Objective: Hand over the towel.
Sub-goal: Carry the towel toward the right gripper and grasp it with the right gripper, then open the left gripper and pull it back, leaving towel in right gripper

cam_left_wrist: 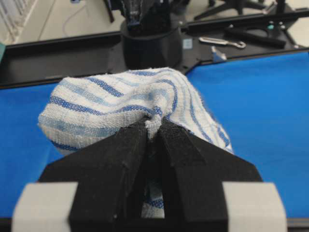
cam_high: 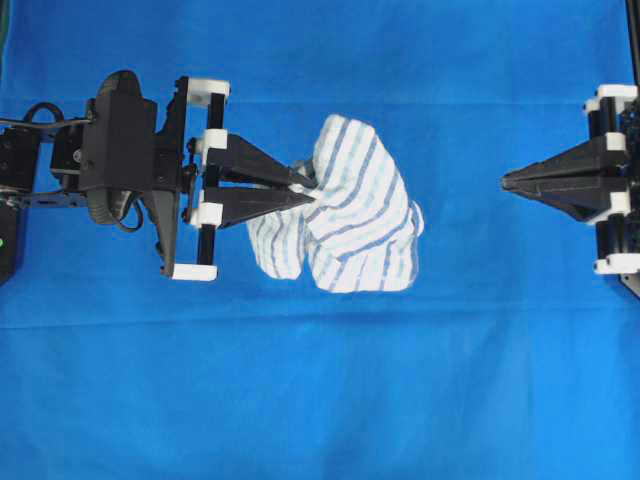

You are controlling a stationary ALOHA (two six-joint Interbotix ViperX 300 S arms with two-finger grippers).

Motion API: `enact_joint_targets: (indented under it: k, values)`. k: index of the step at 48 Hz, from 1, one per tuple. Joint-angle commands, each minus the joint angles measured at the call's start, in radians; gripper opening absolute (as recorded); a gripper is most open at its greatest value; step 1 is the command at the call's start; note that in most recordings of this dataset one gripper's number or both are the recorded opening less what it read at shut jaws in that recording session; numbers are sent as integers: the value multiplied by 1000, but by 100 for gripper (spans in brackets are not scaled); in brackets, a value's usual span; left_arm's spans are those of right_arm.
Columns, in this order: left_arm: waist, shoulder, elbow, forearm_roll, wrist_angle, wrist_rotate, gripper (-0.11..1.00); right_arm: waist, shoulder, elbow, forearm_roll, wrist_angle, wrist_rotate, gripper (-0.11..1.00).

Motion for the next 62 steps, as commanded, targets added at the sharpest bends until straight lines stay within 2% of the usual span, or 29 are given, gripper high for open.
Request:
enact_joint_targets:
  k: [1, 15, 24, 26, 29, 49, 62]
  values:
    - [-3, -14, -15, 0, -11, 2, 4, 9, 41, -41, -2, -15, 9, 0]
    - [-3, -11, -17, 0, -11, 2, 4, 35, 244, -153, -2, -61, 28, 2]
    - [-3, -9, -17, 0, -3, 2, 4, 54, 397, -245, -3, -91, 18, 55]
    - [-3, -9, -17, 0, 0, 2, 4, 57, 436, -270, -2, -103, 20, 64]
    - [-3, -9, -17, 0, 2, 2, 4, 58, 479, -301, -2, -118, 21, 72]
    - [-3, -9, -15, 0, 6, 2, 4, 58, 710, -505, -3, -109, 14, 72]
    - [-3, -9, -15, 0, 5, 8, 4, 52, 727, -523, -2, -98, 12, 72]
